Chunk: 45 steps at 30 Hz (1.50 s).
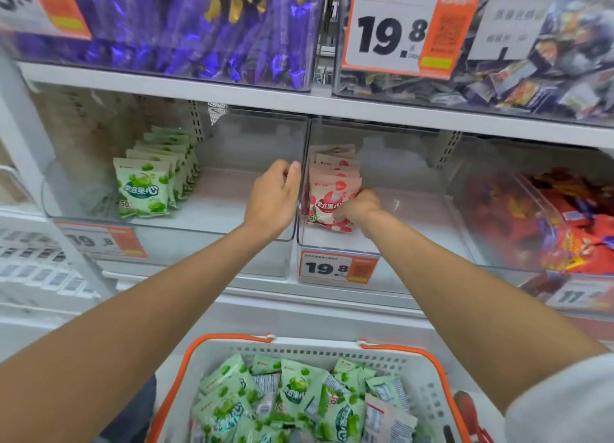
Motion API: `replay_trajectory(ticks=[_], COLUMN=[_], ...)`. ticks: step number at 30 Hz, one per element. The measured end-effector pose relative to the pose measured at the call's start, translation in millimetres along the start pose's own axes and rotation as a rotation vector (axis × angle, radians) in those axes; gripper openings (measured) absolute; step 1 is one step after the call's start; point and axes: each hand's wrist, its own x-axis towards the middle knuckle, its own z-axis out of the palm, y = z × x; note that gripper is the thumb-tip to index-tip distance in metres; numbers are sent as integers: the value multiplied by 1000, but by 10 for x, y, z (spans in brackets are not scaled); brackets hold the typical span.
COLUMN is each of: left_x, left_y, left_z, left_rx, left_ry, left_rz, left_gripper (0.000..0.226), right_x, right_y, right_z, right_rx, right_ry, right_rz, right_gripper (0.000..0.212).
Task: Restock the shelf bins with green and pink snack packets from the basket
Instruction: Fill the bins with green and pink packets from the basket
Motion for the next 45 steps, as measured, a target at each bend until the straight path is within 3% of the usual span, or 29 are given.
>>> replay_trajectory(ticks=[7, 13, 17, 24, 27, 31, 37, 39, 41, 43, 45], left_x=[-3, 0, -1, -76, -215, -557, -1188, -1402, -1587, -1703, -1742], left_y=[5, 10, 14, 82, 122, 174, 23, -228, -550, -806, -916], left_z=[5, 9, 7, -44, -112, -244, -263, -202, -164, -144, -96], left_rx=[-9, -5, -10, -48, -104, -94, -6, 71, 152, 221, 263], left_ry=[-13, -13, -13, 0, 6, -22, -128, -257, -418, -567, -694], left_rz=[-15, -28, -43, -58, -74, -68, -126, -208, -303, -392, -430], left_gripper=[39, 38, 38, 31, 26, 23, 26, 26, 24, 24, 25], right_x=[-94, -132, -153, -315, -541, -958, -1693, -1760, -1719, -1614, -1546], right_y=[-58, -85, -71, -83, -98, 22, 568, 926, 1309, 1672, 1930], right_z=[-2, 8, -14, -178, -285, -328, -79, 102, 298, 467, 580], right_rx=[161, 138, 145, 57, -115, -233, -383, -429, -571, -722, -734], right_ry=[-162, -162, -168, -83, 58, 242, 227, 108, -126, -364, -447], right_rz=[-71, -122, -129, 29, -107, -482, -817, -757, -561, -336, -152], right_gripper=[73, 87, 87, 69, 53, 14, 10, 7, 11, 27, 43])
